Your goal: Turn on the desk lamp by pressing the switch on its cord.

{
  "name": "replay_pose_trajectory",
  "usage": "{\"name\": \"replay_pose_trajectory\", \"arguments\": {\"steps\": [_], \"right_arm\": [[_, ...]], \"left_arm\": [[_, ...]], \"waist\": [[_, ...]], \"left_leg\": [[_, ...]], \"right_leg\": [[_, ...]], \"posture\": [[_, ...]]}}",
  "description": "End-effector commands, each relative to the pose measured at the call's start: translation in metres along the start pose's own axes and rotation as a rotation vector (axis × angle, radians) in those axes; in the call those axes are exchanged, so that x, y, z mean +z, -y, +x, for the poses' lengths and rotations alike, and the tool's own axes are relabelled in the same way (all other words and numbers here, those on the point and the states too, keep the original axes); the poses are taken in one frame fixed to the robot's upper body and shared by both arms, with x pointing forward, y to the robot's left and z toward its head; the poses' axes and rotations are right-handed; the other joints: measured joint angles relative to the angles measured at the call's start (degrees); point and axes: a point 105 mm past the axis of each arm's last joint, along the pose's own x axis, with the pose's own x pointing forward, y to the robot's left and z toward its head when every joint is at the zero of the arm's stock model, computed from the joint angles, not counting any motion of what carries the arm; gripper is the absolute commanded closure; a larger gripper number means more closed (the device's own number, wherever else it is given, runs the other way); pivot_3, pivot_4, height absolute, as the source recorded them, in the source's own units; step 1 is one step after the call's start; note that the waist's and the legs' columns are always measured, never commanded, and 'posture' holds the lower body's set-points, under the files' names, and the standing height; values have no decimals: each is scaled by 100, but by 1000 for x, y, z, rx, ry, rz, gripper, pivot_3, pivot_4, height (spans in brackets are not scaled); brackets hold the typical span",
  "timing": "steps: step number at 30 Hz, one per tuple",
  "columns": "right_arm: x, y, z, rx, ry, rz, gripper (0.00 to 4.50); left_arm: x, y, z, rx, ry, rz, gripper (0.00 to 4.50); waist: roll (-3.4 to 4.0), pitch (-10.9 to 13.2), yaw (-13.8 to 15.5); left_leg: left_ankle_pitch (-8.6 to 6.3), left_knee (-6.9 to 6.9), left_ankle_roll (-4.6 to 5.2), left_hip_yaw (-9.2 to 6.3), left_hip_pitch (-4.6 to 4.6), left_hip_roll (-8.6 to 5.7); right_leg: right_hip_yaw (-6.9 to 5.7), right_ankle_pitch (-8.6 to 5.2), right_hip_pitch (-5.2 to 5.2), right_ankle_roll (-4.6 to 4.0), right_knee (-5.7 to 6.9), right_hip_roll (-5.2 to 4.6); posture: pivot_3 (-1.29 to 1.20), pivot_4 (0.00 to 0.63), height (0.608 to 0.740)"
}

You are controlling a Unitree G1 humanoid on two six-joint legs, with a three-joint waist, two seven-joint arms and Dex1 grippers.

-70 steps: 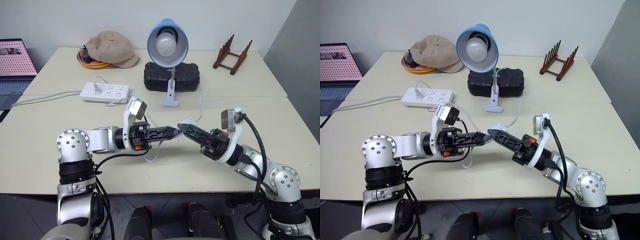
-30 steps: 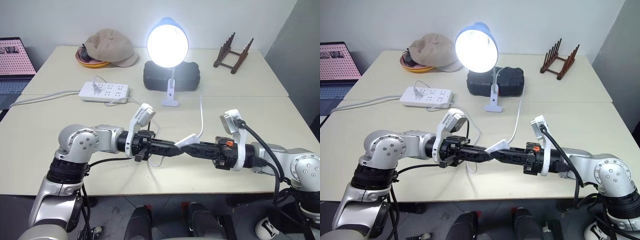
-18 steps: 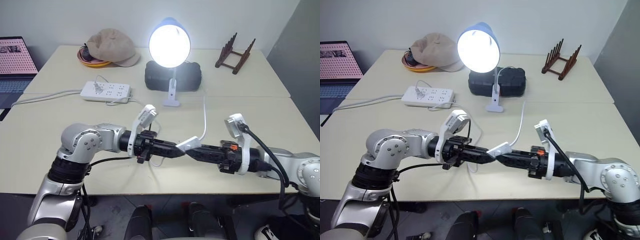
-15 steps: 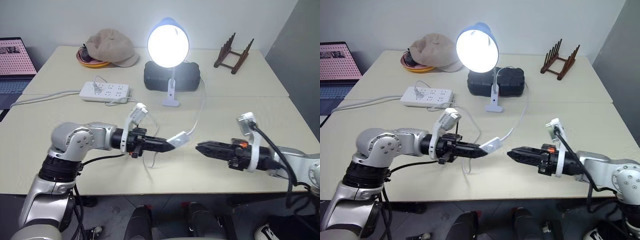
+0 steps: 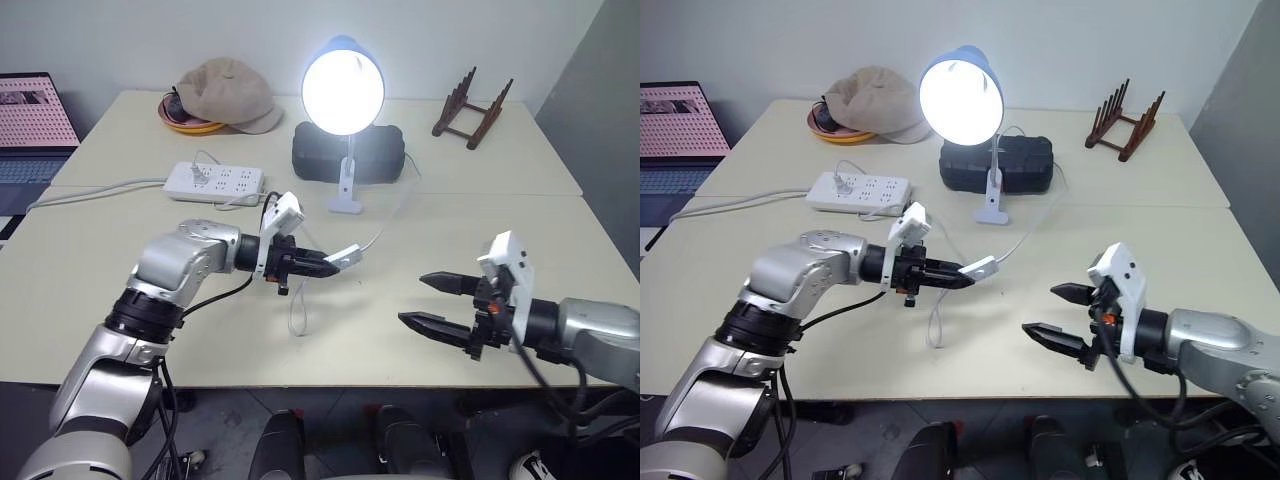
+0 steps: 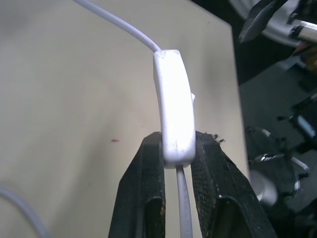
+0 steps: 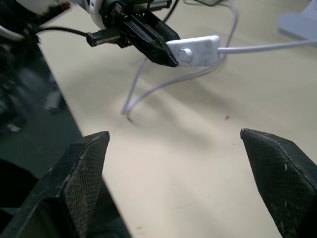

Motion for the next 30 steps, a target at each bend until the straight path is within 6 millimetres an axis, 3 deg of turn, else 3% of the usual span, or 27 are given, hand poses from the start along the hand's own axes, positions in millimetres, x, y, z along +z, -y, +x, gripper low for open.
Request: {"name": "replay_pose_trajectory", "arguments": {"steps": [1, 3, 7, 10, 15, 19, 21, 27, 30], "right_arm": [[-2, 9, 2, -75, 8, -129, 51], [-7, 10, 2, -86, 4, -136, 0], [-13, 11, 1, -84, -7, -159, 0], [-16, 13, 1, -77, -8, -153, 0], [-19, 16, -1, -45, -14, -147, 0], [-21, 29, -9, -15, -41, -165, 0], [-22, 34, -11, -4, -48, -176, 0], [-33, 52, -24, 11, -81, -199, 0], [-39, 57, -26, 13, -95, -208, 0]], "left_arm": [[-6, -13, 11, 35, -86, 256, 4117], [-10, -17, 12, 26, -102, 322, 3406], [-14, -21, 9, 13, -112, 354, 2632], [-5, -23, -3, 10, -90, 347, 1986], [20, -23, -37, 30, -31, 301, 847], [24, -23, -81, 120, -30, 257, 44], [17, -24, -91, 156, -50, 252, 17], [-35, -28, -132, 352, -183, 254, 17], [-42, -30, -140, 410, -172, 237, 17]], "waist": [[0, 0, 5], [-1, 0, 1], [-1, 0, -11], [-1, 0, -12], [-2, 1, -20], [-2, 1, -31], [-2, 1, -26], [-2, 1, -30], [-3, 2, -7]], "left_leg": [[0, 1, 0, 5, -2, -1], [0, 0, 0, 8, -5, -2], [0, -6, 1, 9, -7, 0], [0, -3, 1, 7, -6, 1], [0, 18, 1, 6, -6, 2], [0, 19, 1, 6, -3, 3], [0, 19, 1, 6, 1, 4], [0, 18, 1, 9, 9, 6], [0, 20, 1, 8, 8, 7]], "right_leg": [[3, 0, 0, 0, 0, -2], [3, 0, 0, 1, -2, -4], [3, 0, -4, 2, 1, -1], [2, 0, -3, 2, 5, 1], [3, 2, 0, 4, 16, 1], [3, 2, 0, 4, 26, 2], [2, 2, 1, 4, 27, 2], [2, 1, 4, 4, 29, 0], [-1, 1, 4, 3, 30, 1]], "posture": [[0, 150, 740], [0, 150, 740], [0, 150, 740], [0, 150, 740], [0, 150, 740], [0, 150, 740], [0, 150, 740], [0, 150, 740], [0, 150, 740]]}}
